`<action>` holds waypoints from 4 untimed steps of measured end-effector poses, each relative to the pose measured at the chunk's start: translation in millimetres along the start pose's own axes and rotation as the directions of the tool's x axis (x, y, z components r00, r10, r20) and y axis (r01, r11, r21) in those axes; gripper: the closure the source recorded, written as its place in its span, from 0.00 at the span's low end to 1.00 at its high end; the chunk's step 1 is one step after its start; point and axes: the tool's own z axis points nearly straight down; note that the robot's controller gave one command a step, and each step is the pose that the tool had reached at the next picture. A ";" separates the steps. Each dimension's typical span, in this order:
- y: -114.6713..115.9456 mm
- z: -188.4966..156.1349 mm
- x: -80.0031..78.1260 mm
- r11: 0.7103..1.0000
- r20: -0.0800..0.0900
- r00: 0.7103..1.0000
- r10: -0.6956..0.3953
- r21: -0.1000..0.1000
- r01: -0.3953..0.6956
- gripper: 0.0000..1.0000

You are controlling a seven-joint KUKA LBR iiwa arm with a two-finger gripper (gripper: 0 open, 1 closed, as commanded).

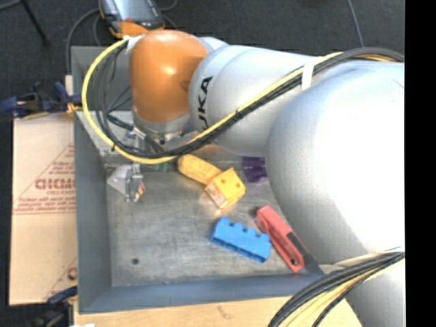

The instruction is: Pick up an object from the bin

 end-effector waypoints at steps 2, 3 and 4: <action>2.2 61.6 2.4 0.996 0.012 0.995 0.094 -0.004 -0.094 0.00; 2.9 57.2 7.5 0.990 0.006 0.990 0.140 -0.002 -0.140 0.00; 7.5 38.2 10.3 0.963 0.008 0.963 0.269 -0.004 -0.269 0.00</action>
Offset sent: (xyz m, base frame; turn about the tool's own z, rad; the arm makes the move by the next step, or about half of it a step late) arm -0.0069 0.0040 -0.0829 0.1181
